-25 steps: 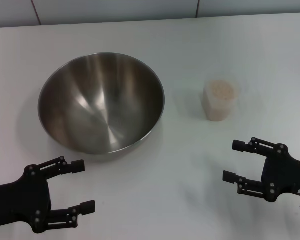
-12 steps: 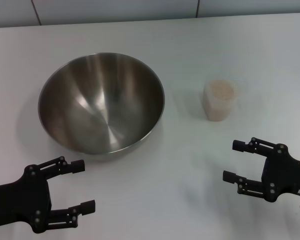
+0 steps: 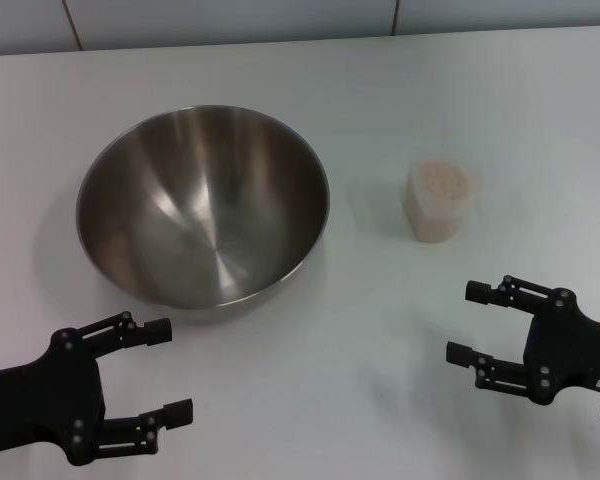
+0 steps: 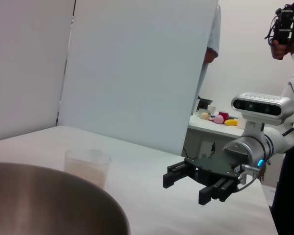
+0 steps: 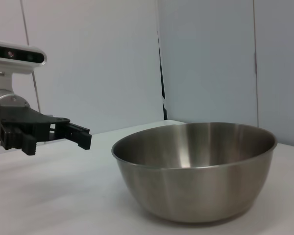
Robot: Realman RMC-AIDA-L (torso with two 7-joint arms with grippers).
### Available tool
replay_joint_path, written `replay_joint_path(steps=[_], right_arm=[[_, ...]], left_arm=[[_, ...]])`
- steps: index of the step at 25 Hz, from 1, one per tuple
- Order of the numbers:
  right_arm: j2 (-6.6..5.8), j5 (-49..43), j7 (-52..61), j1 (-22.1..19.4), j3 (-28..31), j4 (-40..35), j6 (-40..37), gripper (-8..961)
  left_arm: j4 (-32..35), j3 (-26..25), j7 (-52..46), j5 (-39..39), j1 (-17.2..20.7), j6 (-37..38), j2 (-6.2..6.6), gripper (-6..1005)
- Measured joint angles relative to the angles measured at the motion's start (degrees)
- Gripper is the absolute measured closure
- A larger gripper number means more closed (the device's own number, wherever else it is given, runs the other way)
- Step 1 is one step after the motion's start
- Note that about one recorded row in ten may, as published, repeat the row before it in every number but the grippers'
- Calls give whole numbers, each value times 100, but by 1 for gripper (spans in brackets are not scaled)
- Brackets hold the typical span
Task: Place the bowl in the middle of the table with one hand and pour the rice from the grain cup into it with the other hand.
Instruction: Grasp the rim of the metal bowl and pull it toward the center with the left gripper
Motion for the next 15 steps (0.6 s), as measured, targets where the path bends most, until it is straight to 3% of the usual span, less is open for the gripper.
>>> replay_joint_path(steps=[15], right_arm=[[-9,0,0,10,0,69,7,210]], left_arm=[[-49,-34,-3,-38,-44,4,-9,135]])
